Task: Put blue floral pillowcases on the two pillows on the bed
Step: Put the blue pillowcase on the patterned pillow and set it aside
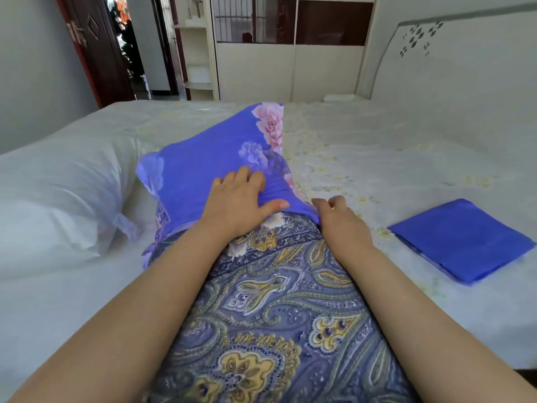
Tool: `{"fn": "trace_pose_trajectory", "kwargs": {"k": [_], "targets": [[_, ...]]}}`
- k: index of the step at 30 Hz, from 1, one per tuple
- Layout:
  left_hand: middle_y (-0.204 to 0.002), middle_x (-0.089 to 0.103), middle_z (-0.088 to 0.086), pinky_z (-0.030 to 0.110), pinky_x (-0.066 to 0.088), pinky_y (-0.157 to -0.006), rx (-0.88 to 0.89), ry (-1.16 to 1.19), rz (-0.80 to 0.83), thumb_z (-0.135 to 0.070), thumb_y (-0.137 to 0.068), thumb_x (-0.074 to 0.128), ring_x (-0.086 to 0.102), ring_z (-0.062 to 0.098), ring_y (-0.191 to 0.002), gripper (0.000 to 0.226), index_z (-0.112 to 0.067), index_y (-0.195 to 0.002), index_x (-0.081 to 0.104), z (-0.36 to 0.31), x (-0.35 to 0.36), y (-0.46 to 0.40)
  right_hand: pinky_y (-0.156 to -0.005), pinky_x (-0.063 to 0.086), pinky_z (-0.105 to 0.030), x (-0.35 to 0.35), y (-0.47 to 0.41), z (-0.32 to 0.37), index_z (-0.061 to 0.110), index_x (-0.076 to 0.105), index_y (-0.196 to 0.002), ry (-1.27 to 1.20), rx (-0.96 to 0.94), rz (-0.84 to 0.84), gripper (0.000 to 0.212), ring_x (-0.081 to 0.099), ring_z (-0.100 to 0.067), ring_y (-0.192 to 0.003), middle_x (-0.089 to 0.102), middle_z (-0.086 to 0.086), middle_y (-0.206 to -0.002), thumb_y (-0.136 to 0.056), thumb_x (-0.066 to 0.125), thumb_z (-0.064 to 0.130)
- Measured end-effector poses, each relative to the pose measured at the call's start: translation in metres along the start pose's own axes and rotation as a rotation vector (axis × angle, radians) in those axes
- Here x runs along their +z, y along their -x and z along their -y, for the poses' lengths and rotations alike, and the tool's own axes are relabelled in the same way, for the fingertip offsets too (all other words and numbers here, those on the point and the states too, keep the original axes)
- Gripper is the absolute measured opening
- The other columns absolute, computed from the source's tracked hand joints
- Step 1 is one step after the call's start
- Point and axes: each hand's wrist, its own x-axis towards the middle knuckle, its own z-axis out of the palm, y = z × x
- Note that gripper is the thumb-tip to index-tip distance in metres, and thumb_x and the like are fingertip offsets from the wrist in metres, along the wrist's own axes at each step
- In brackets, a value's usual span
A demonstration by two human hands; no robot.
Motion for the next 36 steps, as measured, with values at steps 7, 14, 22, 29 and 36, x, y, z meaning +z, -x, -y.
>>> {"fn": "trace_pose_trajectory", "kwargs": {"k": [7, 14, 22, 29, 36], "targets": [[-0.104, 0.051, 0.001, 0.039, 0.034, -0.084, -0.057, 0.044, -0.120, -0.052, -0.084, 0.047, 0.045, 0.027, -0.102, 0.043, -0.020, -0.112, 0.053, 0.010, 0.010, 0.059, -0.066, 0.038, -0.029, 0.003, 0.000, 0.032, 0.014, 0.064, -0.105, -0.634, -0.258, -0.223, 0.016, 0.053, -0.019, -0.076, 0.061, -0.002, -0.087, -0.093, 0.052, 0.013], [-0.072, 0.044, -0.008, 0.028, 0.022, -0.067, 0.050, 0.146, -0.218, -0.021, -0.059, 0.072, 0.045, 0.023, -0.075, 0.027, -0.023, -0.070, 0.047, 0.026, 0.041, 0.058, -0.057, 0.028, -0.031, -0.022, 0.043, 0.047, 0.018, 0.038, -0.059, -0.450, -0.305, 0.351, 0.048, 0.035, -0.013, -0.052, 0.034, 0.001, -0.055, -0.086, 0.055, 0.053], [-0.086, 0.053, 0.004, 0.032, 0.039, -0.062, -0.053, 0.309, -0.419, -0.003, -0.061, 0.059, 0.049, 0.026, -0.080, 0.024, -0.014, -0.082, 0.055, 0.015, 0.043, 0.060, -0.087, 0.045, -0.039, -0.005, 0.054, 0.029, 0.016, 0.046, -0.116, -0.104, 0.038, 0.315, 0.092, 0.046, -0.026, -0.117, 0.045, -0.008, -0.130, -0.056, 0.056, 0.085], [-0.095, 0.062, 0.007, 0.036, 0.042, -0.072, -0.616, 0.522, -0.532, -0.010, -0.077, 0.053, 0.057, 0.029, -0.087, 0.021, -0.019, -0.096, 0.052, 0.078, 0.054, 0.092, -0.074, 0.046, -0.035, 0.015, 0.053, 0.020, 0.019, 0.040, -0.113, -0.407, 0.152, 0.239, 0.079, 0.054, -0.023, -0.103, 0.049, -0.001, -0.112, -0.063, 0.062, 0.077], [-0.112, 0.058, 0.026, 0.040, 0.041, -0.082, -0.952, 0.977, -0.320, -0.021, -0.089, 0.041, 0.055, 0.032, -0.102, 0.029, 0.001, -0.105, 0.051, 0.104, 0.062, 0.097, -0.060, 0.038, -0.029, 0.031, 0.034, 0.011, 0.013, 0.063, -0.073, -0.939, 0.098, 0.017, 0.015, 0.053, -0.014, -0.061, 0.060, -0.001, -0.068, -0.080, 0.074, 0.021]]}}
